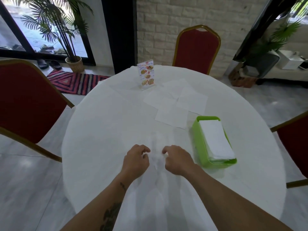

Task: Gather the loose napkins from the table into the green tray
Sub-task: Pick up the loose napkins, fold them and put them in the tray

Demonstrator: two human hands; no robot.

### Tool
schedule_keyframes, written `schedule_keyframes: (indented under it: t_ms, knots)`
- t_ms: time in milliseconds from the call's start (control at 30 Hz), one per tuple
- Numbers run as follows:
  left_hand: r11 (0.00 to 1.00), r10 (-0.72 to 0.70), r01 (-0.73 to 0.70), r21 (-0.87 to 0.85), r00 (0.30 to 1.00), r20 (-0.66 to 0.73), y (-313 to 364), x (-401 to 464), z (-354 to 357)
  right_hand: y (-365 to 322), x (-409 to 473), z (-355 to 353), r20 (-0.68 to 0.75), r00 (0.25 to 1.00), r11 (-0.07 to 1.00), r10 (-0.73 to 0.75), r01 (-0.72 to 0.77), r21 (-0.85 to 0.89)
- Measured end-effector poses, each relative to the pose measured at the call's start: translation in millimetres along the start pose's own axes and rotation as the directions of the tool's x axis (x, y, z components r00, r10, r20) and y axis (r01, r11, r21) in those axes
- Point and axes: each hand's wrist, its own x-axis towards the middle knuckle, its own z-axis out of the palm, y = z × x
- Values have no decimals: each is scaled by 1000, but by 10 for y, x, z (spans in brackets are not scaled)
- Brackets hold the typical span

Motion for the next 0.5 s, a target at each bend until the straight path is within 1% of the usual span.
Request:
schedule_keyframes:
  t_ms: [67,100,167,200,267,333,367,433,500]
  knots:
    - [1000,-6,6,17,1000,4,-21,-24,9,2,-54,136,135,991,998,-14,22,-64]
    - [999,-3,3,36,1000,13,-28,-39,16,14,-80,196,158,987,999,2,6,-52]
    - [990,52,-58,127,998,47,-39,-71,36,48,-116,266,127,989,995,72,-80,63]
    - [976,95,-111,190,991,92,-39,-92,49,65,-120,280,99,988,983,115,-127,131]
    - [932,137,-207,297,961,239,-22,-146,76,98,-96,284,44,982,957,184,-189,219]
    - [884,116,-262,387,926,360,1,-186,100,103,-45,250,8,969,924,248,-239,298]
    - [867,104,-274,417,917,386,6,-199,108,95,-17,228,17,956,884,292,-277,377]
    - [849,99,-287,444,911,400,3,-223,116,63,20,185,93,925,751,369,-356,556]
    - [837,116,-313,450,903,413,-12,-244,111,40,40,163,175,903,638,392,-404,655]
